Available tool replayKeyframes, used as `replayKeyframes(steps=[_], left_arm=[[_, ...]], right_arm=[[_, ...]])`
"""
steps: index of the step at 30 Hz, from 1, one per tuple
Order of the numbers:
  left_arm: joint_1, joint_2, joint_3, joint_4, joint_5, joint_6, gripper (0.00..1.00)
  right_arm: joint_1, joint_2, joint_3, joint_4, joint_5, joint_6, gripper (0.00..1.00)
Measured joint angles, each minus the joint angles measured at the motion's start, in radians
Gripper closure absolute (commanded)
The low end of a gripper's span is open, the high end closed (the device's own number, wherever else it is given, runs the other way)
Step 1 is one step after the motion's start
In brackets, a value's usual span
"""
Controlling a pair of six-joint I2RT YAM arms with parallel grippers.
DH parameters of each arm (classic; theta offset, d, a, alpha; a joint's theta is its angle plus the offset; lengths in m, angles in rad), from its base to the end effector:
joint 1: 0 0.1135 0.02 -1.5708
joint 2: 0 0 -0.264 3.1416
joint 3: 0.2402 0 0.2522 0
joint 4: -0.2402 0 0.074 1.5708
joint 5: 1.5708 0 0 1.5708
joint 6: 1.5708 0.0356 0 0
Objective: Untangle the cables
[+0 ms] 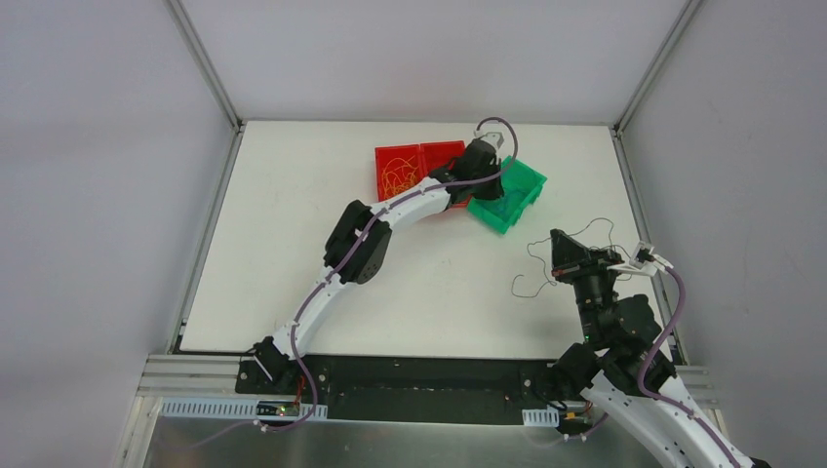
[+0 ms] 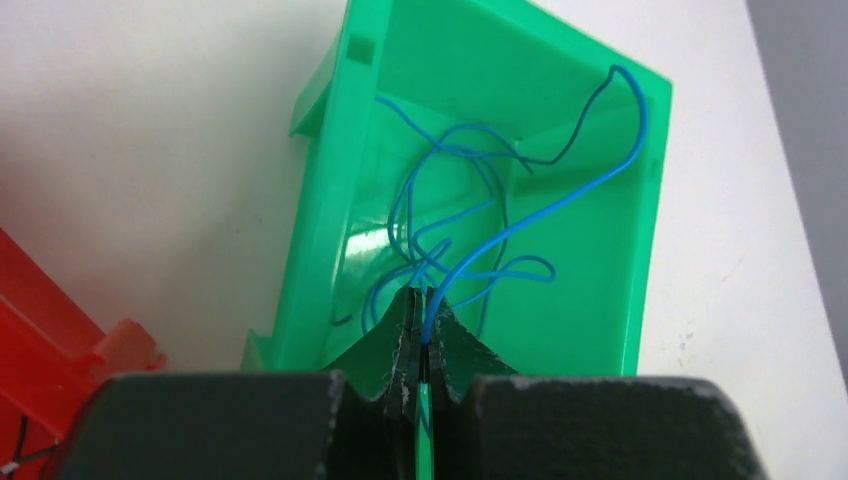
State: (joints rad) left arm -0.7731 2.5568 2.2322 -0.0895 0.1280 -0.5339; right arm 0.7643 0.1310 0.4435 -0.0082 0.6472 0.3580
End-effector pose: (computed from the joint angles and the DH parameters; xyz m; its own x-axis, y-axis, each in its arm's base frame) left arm 0.4202 -0.4163 0.1940 -0.6430 -0.0778 -0.7619 0.5217 0.6838 -0.5101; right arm 0.0658 0.0334 0.3111 0.1546 0.5355 -0.8303 -0.2039 0.8396 0.5035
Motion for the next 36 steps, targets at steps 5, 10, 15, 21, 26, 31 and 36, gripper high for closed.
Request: replayKeyframes(steps=[5, 10, 15, 21, 26, 31, 36], left_arm=[[-0.043, 0.000, -0.006, -0.041, -0.087, 0.075, 1.00], [-0.092, 0.000, 0.000, -0.059, -0.135, 0.124, 0.99], [-0.094, 0.032, 0.076, -0.078, -0.132, 0.124, 0.96], [-0.076, 0.037, 0.083, -0.114, -0.138, 0.127, 0.79], [-0.071, 0.021, 0.060, -0.137, -0.148, 0.138, 0.65], [-0.071, -0.043, 0.029, -0.159, -0.160, 0.163, 0.54], [-0.071, -0.141, 0.024, -0.159, -0.161, 0.182, 0.47]], right_arm=[[0.000, 0.000, 0.000, 0.000, 0.000, 0.000, 1.00], [0.000, 0.000, 0.000, 0.000, 0.000, 0.000, 1.00], [0.000, 0.000, 0.000, 0.000, 0.000, 0.000, 1.00], [0.000, -0.002, 0.000, 0.000, 0.000, 0.000, 1.00], [0.000, -0.005, 0.000, 0.000, 0.000, 0.000, 1.00], [0.000, -0.005, 0.000, 0.000, 0.000, 0.000, 1.00], [0.000, -0.005, 0.000, 0.000, 0.001, 0.000, 1.00]])
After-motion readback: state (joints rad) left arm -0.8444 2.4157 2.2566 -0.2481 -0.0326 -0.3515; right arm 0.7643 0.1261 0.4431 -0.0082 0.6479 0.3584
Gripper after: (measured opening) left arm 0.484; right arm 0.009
